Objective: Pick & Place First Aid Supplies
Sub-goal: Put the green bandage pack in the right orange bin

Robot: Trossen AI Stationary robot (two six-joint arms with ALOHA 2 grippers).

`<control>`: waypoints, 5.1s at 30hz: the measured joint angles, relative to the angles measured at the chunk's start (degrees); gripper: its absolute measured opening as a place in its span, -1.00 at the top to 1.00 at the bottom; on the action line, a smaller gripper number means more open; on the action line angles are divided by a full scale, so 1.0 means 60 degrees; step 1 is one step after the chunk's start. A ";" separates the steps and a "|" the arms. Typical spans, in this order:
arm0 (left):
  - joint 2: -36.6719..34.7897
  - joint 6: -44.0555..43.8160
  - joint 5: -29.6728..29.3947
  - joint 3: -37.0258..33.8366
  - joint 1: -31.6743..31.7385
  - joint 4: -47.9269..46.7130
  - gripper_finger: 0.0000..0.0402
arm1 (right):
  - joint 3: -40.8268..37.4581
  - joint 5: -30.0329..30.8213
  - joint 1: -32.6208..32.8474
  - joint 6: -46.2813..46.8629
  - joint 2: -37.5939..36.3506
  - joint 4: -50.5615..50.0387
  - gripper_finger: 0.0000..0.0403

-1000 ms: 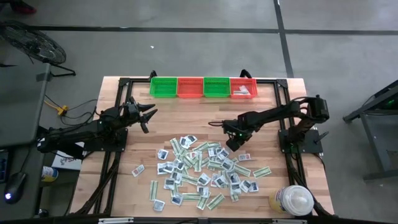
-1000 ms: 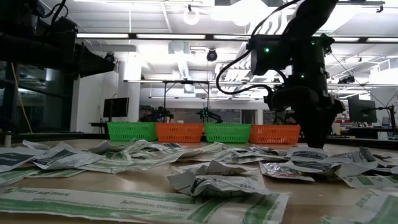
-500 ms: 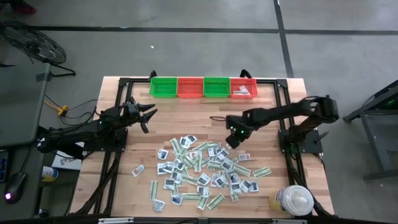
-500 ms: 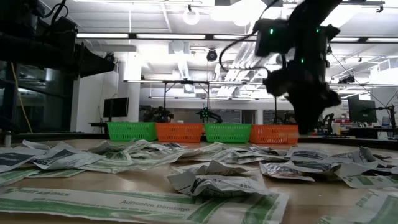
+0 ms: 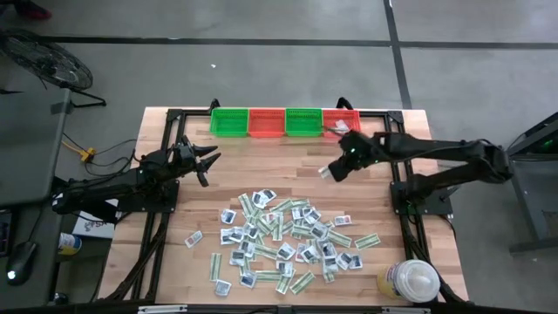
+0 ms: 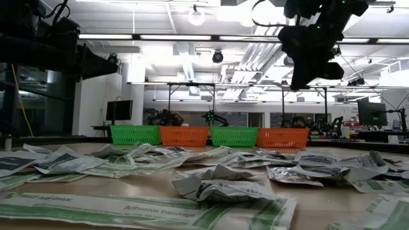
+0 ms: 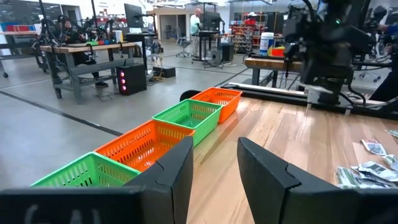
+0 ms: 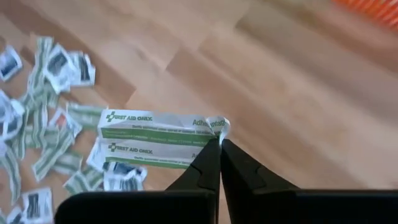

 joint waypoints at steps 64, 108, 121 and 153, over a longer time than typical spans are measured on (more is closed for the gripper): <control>-0.0003 0.0000 -0.0001 -0.0003 0.0003 0.0000 0.39 | 0.0015 0.1300 -0.5419 0.2682 0.3520 0.3116 0.61; 0.0000 0.0000 -0.0001 0.0001 0.0002 0.0000 0.39 | 0.0018 -0.0884 0.2138 0.2727 -0.1197 -0.4148 0.24; -0.0003 0.0000 -0.0002 -0.0001 0.0001 0.0000 0.39 | 0.0018 -0.1644 0.5416 0.7226 0.0254 -0.4182 0.24; 0.0001 0.0000 -0.0004 -0.0002 0.0003 0.0000 0.39 | -0.0036 -0.3349 0.7428 1.0257 0.3816 -0.2440 0.03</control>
